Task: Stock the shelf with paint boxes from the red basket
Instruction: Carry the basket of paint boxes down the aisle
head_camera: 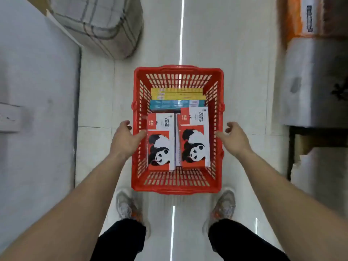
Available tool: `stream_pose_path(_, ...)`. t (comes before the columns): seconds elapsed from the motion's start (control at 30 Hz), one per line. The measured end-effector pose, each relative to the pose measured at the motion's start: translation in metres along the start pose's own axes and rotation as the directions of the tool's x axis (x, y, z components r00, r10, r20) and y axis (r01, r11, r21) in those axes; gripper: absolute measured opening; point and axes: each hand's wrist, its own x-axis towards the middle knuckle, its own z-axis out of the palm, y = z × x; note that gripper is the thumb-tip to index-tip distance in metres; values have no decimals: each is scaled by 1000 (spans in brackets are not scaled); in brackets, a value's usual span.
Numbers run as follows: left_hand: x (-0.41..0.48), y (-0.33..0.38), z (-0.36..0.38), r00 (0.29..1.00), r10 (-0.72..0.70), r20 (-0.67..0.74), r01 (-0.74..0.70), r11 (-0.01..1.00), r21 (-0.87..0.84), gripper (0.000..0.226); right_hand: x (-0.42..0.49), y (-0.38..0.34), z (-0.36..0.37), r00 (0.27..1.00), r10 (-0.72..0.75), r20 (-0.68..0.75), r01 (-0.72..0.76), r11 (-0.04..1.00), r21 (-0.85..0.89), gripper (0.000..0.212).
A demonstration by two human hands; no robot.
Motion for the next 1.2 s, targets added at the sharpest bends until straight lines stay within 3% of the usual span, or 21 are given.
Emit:
stream_pose_path(0.1,28,-21,34,999,11,-39,-13,999,-47,53,28,20,26,998,-39,-43,42,997,62,57)
stream_pose_path(0.23,46,-45,55,984,105,-146,-100,994,42,28,46,41,54,988,-115,-107,119,992,37,11)
stream_pose_path(0.47,-4,-20,26,969,173,-179,-173,985,16,23,4,31,28,976,-141,-164,153,986,64,21)
stream_pose_path(0.6,-75,30,-36,962,202,-181,-202,979,20,22,-74,-4,-39,974,-153,-170,168,982,80,23)
stream_pose_path(0.77,-202,133,-144,961,207,-185,-211,978,1,20,-200,-81,-172,970,-185,-155,205,971,120,22)
stream_pose_path(0.93,-323,229,-242,937,244,-250,-254,967,-7,20,-310,-160,-305,923,-303,-237,326,943,64,25)
stream_pose_path(1.2,-375,352,-332,895,254,-366,-304,949,-84,23,-356,-286,-430,874,-415,-251,436,900,30,29)
